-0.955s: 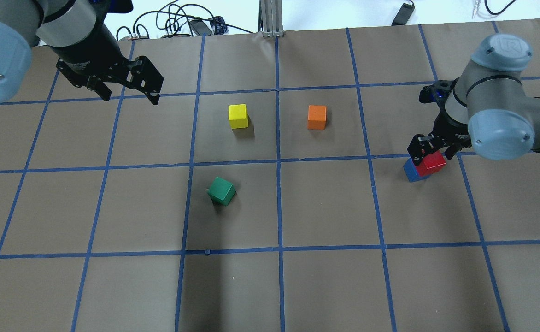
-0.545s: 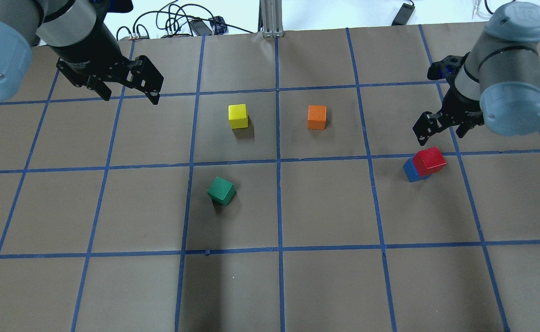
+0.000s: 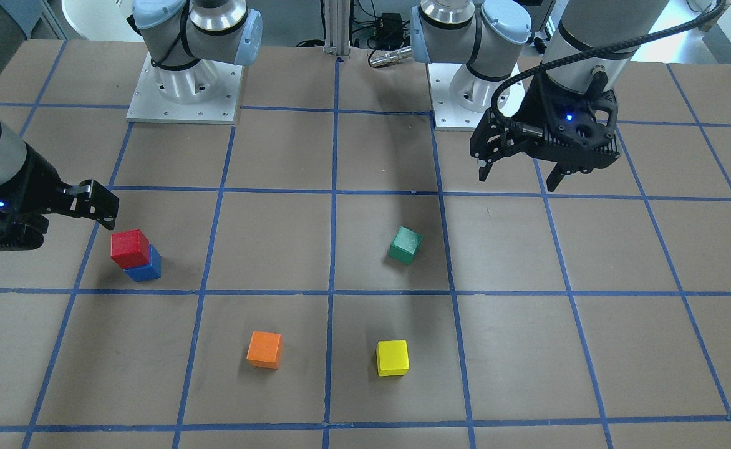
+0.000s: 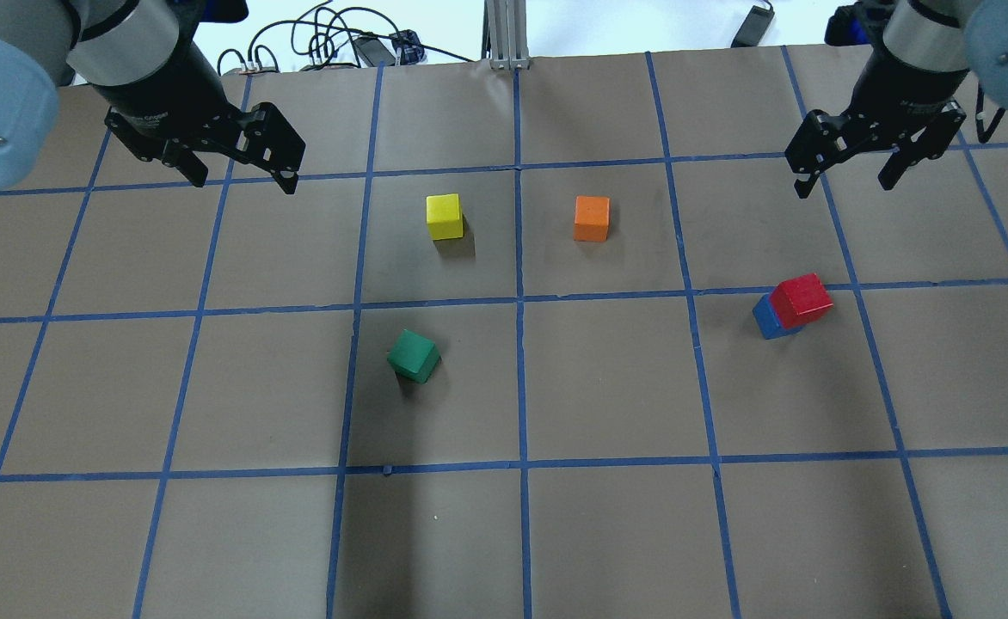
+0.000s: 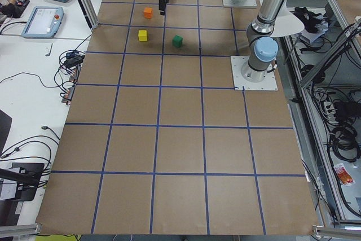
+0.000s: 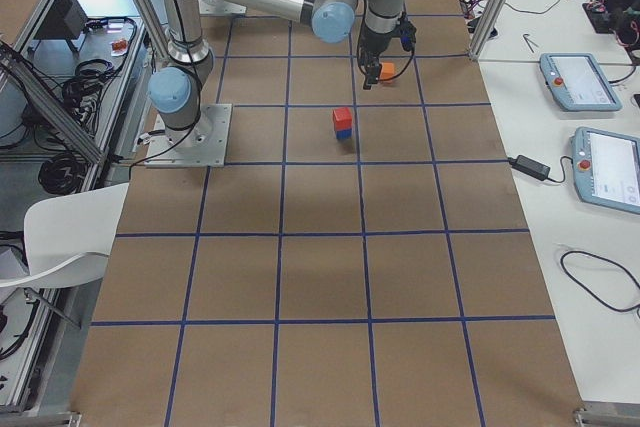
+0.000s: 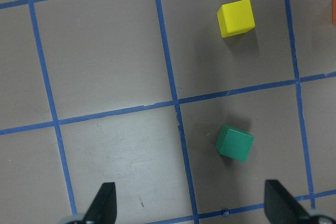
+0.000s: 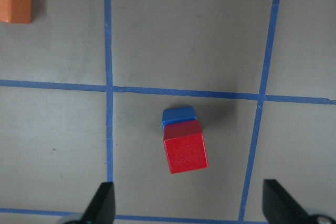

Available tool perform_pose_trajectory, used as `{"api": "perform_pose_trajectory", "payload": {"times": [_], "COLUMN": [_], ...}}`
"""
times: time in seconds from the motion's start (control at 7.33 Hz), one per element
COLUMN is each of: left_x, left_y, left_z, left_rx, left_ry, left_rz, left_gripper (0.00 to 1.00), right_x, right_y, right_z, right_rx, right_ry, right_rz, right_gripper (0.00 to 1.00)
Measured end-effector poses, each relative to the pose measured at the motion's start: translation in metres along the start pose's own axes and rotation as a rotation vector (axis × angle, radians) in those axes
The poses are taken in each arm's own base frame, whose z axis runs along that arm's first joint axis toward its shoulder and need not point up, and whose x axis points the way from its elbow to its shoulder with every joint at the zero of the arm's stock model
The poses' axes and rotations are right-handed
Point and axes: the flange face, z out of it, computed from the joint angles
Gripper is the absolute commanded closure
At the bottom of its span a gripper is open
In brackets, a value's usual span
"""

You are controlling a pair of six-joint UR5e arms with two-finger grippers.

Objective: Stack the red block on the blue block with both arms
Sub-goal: 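Open the right gripper and raise it away from the stack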

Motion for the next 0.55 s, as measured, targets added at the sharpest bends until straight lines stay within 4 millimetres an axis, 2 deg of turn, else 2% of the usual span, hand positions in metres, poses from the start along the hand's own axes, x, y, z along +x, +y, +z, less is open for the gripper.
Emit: {"api": "perform_pose_trajectory", "payload": {"times": [0.14, 0.27, 0.55], "left_x": [0.0, 0.0, 0.0], "left_y": [0.0, 0.0, 0.001], "left_z": [0.0, 0.0, -0.001], "left_rx": [0.0, 0.0, 0.001], "left_ry": [0.0, 0.0, -0.001], "left_rz": [0.0, 0.0, 0.001], "left_gripper": [0.0, 0.0, 0.0], "right_x": [-0.023, -0.043, -0.061], "right_y": [0.003, 0.005, 0.011], "right_z": [-0.017, -0.024, -0.028], "right_rx": [0.004, 0.009, 0.007], "right_ry": [0.006, 0.011, 0.012], "right_rz": [0.018, 0.024, 0.037], "right_gripper": [0.0, 0.0, 0.0]}}
